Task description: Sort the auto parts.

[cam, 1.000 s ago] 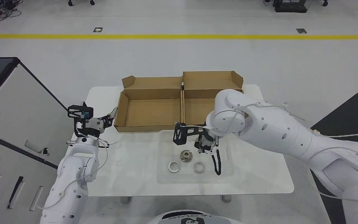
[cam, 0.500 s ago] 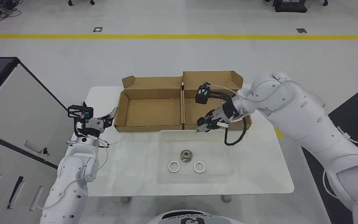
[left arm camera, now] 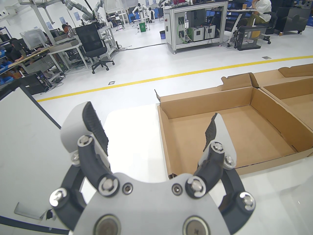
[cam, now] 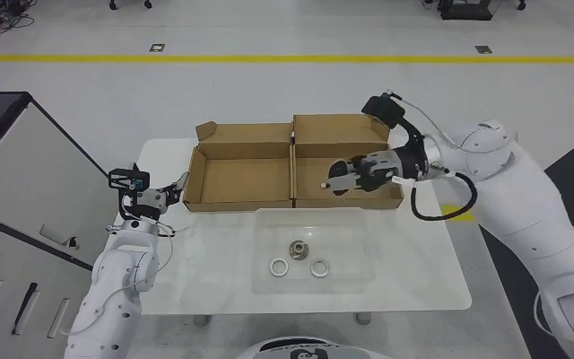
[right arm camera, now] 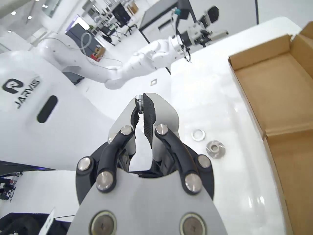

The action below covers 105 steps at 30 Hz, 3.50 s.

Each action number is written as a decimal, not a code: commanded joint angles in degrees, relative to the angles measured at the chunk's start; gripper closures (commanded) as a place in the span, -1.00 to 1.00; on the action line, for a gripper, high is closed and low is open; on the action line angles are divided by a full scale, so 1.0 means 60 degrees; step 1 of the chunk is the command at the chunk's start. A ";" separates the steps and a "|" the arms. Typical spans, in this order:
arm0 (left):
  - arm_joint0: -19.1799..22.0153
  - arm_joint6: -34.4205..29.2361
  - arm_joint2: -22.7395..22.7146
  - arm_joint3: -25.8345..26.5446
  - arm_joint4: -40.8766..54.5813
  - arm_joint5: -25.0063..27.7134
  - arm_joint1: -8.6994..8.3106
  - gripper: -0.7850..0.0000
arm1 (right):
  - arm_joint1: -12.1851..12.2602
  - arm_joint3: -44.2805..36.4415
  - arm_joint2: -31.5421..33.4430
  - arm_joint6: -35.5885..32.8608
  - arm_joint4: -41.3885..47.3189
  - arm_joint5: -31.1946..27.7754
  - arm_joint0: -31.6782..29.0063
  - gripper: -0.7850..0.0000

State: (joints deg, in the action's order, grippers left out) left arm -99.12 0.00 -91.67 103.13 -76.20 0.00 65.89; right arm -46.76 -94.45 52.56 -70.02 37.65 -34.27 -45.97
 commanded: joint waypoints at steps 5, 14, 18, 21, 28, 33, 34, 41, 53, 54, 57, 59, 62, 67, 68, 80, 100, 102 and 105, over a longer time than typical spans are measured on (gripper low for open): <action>0.0000 0.0000 0.0000 0.0000 0.0000 0.0000 0.0000 -1.00 | -0.0149 -0.0550 -0.0051 0.0223 0.1794 -0.0225 0.0313 1.00; 0.0000 0.0000 0.0000 0.0000 0.0000 0.0000 0.0000 -1.00 | -0.0699 -0.1025 0.0132 0.0108 0.4023 -0.0111 0.0920 1.00; 0.0000 0.0000 0.0000 0.0000 0.0000 0.0000 0.0000 -1.00 | -0.1039 -0.1087 0.0291 -0.0136 0.4724 0.0132 0.1053 1.00; 0.0000 0.0000 0.0000 0.0000 0.0000 0.0000 0.0000 -1.00 | -0.1346 -0.1084 0.0423 -0.0318 0.5234 0.0314 0.1109 1.00; 0.0000 0.0000 0.0000 0.0000 0.0000 0.0000 0.0000 -1.00 | -0.1490 -0.1045 0.0518 -0.0371 0.5324 0.0367 0.1144 1.00; 0.0000 0.0000 0.0000 0.0000 0.0000 0.0000 0.0000 -1.00 | -0.1490 -0.1045 0.0518 -0.0371 0.5324 0.0367 0.1144 1.00; 0.0000 0.0000 0.0000 0.0000 0.0000 0.0000 0.0000 -1.00 | -0.1490 -0.1045 0.0518 -0.0371 0.5324 0.0367 0.1144 1.00; 0.0000 0.0000 0.0000 0.0000 0.0000 0.0000 0.0000 -1.00 | -0.1736 -0.1547 0.0516 -0.0129 0.6512 0.0268 0.0807 1.00; 0.0000 0.0000 0.0000 0.0000 0.0000 0.0000 0.0000 -1.00 | -0.2292 -0.0927 0.0408 -0.0160 0.6395 0.0277 0.0964 1.00; 0.0000 0.0000 0.0000 0.0000 0.0000 0.0000 0.0000 -1.00 | -0.2307 -0.0889 0.0442 -0.0119 0.6205 0.0357 0.0988 1.00; 0.0000 0.0000 0.0000 0.0000 0.0000 0.0000 0.0000 -1.00 | -0.2330 -0.0795 0.0586 -0.0045 0.5537 0.0586 0.1039 1.00; 0.0000 0.0000 0.0000 0.0000 0.0000 0.0000 0.0000 -1.00 | -0.2338 -0.0786 0.0695 0.0015 0.5206 0.0726 0.1016 1.00; 0.0000 0.0000 0.0000 0.0000 0.0000 0.0000 0.0000 -1.00 | -0.2334 -0.0777 0.0855 0.0016 0.4646 0.0962 0.0943 1.00; 0.0000 0.0000 0.0000 0.0000 0.0000 0.0000 0.0000 -1.00 | -0.2384 -0.0919 0.1068 0.0108 0.4656 0.1081 0.0714 1.00; 0.0000 0.0000 0.0000 0.0000 0.0000 0.0000 0.0000 -1.00 | -0.2411 -0.0980 0.1096 0.0158 0.4904 0.1041 0.0649 1.00; 0.0000 0.0000 0.0000 0.0000 0.0000 0.0000 0.0000 -1.00 | -0.2857 -0.1165 0.1073 -0.0064 0.7192 0.0196 0.0143 1.00; 0.0000 0.0000 0.0000 0.0000 0.0000 0.0000 0.0000 -1.00 | -0.3222 -0.0989 0.1740 0.0097 0.5199 0.1009 -0.0002 1.00; 0.0000 0.0000 0.0000 0.0000 0.0000 0.0000 0.0000 -1.00 | -0.3220 -0.1051 0.1835 0.0146 0.4901 0.1169 -0.0032 1.00; 0.0000 0.0000 0.0000 0.0000 0.0000 0.0000 0.0000 -1.00 | -0.3254 -0.1194 0.1925 0.0232 0.5006 0.1191 -0.0164 1.00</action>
State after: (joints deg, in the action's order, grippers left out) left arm -99.12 0.00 -91.67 103.13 -76.20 0.00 65.89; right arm -66.19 -101.36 63.97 -68.89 66.78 -26.91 -46.63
